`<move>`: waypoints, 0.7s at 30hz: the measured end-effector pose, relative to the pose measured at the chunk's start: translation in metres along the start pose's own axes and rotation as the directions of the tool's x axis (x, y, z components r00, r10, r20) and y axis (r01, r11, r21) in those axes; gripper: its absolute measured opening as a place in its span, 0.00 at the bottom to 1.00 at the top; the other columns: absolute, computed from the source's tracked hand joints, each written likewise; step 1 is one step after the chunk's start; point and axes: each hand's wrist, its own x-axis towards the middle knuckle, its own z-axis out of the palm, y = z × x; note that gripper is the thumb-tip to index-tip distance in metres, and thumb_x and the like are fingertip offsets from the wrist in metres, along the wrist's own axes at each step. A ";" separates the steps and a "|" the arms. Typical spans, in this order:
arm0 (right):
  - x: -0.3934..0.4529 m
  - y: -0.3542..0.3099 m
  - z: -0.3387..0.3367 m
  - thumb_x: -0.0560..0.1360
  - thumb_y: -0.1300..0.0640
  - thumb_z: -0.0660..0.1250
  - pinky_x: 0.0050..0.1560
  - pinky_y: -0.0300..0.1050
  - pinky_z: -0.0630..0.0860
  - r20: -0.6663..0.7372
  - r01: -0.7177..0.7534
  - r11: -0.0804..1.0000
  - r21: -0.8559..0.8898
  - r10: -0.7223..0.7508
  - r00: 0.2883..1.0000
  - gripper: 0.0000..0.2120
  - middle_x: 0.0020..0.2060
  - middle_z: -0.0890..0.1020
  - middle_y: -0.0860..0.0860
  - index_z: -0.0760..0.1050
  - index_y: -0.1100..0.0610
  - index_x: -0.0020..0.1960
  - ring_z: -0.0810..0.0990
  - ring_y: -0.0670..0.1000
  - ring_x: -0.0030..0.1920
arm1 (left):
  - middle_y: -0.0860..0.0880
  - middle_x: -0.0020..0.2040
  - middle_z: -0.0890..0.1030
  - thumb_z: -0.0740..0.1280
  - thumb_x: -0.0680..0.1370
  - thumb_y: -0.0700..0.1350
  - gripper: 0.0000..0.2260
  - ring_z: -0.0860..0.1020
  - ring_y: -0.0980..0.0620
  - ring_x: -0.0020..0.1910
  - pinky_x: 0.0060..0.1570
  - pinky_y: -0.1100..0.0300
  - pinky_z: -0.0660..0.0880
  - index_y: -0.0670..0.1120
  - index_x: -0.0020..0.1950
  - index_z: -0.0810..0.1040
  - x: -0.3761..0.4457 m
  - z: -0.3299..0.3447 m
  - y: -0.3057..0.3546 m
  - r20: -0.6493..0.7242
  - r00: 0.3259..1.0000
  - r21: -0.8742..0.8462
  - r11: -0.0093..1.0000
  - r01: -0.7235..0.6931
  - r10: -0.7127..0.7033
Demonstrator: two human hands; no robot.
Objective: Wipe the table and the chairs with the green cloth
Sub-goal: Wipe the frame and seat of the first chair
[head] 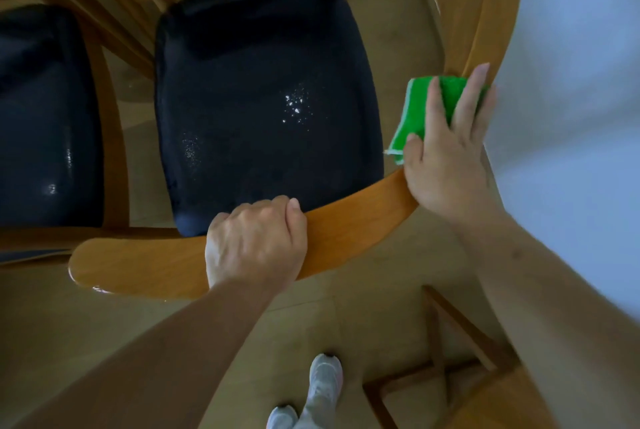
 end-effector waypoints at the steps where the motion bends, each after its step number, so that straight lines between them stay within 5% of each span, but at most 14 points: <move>1: -0.001 -0.005 0.002 0.80 0.57 0.58 0.73 0.61 0.48 -0.015 -0.040 0.999 0.035 0.040 0.999 0.34 0.77 0.33 0.54 0.43 0.52 0.79 0.34 0.63 0.76 | 0.54 0.27 0.73 0.46 0.79 0.53 0.21 0.71 0.52 0.28 0.34 0.57 0.63 0.52 0.33 0.72 0.000 0.000 -0.001 0.005 1.000 -0.003 1.000 0.004 -0.004; 4: -0.019 -0.026 0.009 0.80 0.59 0.58 0.68 0.52 0.38 0.013 -0.193 0.963 0.188 0.194 0.981 0.37 0.76 0.32 0.53 0.37 0.52 0.79 0.34 0.63 0.75 | 0.54 0.27 0.73 0.46 0.79 0.53 0.21 0.71 0.52 0.27 0.33 0.57 0.64 0.51 0.33 0.72 -0.001 0.001 0.000 0.005 1.000 -0.003 1.000 0.005 -0.005; 6: -0.044 -0.042 0.014 0.81 0.58 0.57 0.70 0.56 0.35 0.058 -0.261 0.913 0.312 0.256 0.965 0.37 0.76 0.31 0.53 0.34 0.53 0.78 0.34 0.62 0.75 | 0.54 0.27 0.71 0.48 0.79 0.52 0.20 0.69 0.52 0.26 0.33 0.58 0.64 0.51 0.33 0.72 -0.001 0.001 0.001 -0.017 1.000 0.009 1.000 -0.002 0.002; 8: -0.078 -0.060 0.020 0.81 0.56 0.56 0.76 0.61 0.41 0.106 -0.262 0.852 0.452 0.241 0.965 0.37 0.74 0.27 0.53 0.31 0.55 0.77 0.32 0.59 0.75 | 0.55 0.26 0.69 0.49 0.80 0.51 0.19 0.68 0.52 0.26 0.32 0.58 0.63 0.51 0.32 0.71 -0.001 0.001 0.000 -0.034 0.999 0.021 1.000 -0.001 0.002; 12: -0.112 -0.081 0.022 0.80 0.59 0.60 0.71 0.41 0.58 0.227 -0.371 0.571 0.732 0.309 0.924 0.44 0.71 0.23 0.47 0.25 0.47 0.75 0.37 0.52 0.77 | 0.55 0.25 0.67 0.49 0.79 0.52 0.19 0.65 0.53 0.25 0.31 0.58 0.61 0.52 0.30 0.66 -0.001 0.001 0.001 -0.037 0.999 0.005 1.000 0.025 -0.025; 18: -0.077 -0.063 0.015 0.77 0.59 0.68 0.70 0.55 0.67 0.376 -0.532 0.312 0.787 0.442 0.814 0.52 0.76 0.55 0.53 0.24 0.47 0.74 0.64 0.54 0.72 | 0.56 0.24 0.67 0.48 0.79 0.52 0.20 0.65 0.58 0.24 0.31 0.58 0.64 0.51 0.29 0.66 -0.001 0.002 -0.001 -0.023 1.000 -0.021 1.000 0.017 -0.017; 21: -0.053 -0.049 0.005 0.76 0.58 0.69 0.63 0.50 0.73 0.399 -0.578 0.277 0.767 0.499 0.769 0.53 0.69 0.67 0.48 0.24 0.47 0.74 0.74 0.49 0.62 | 0.55 0.23 0.67 0.48 0.79 0.52 0.20 0.67 0.57 0.23 0.29 0.58 0.65 0.52 0.29 0.66 -0.001 0.003 -0.001 -0.012 1.000 -0.027 1.000 0.005 -0.006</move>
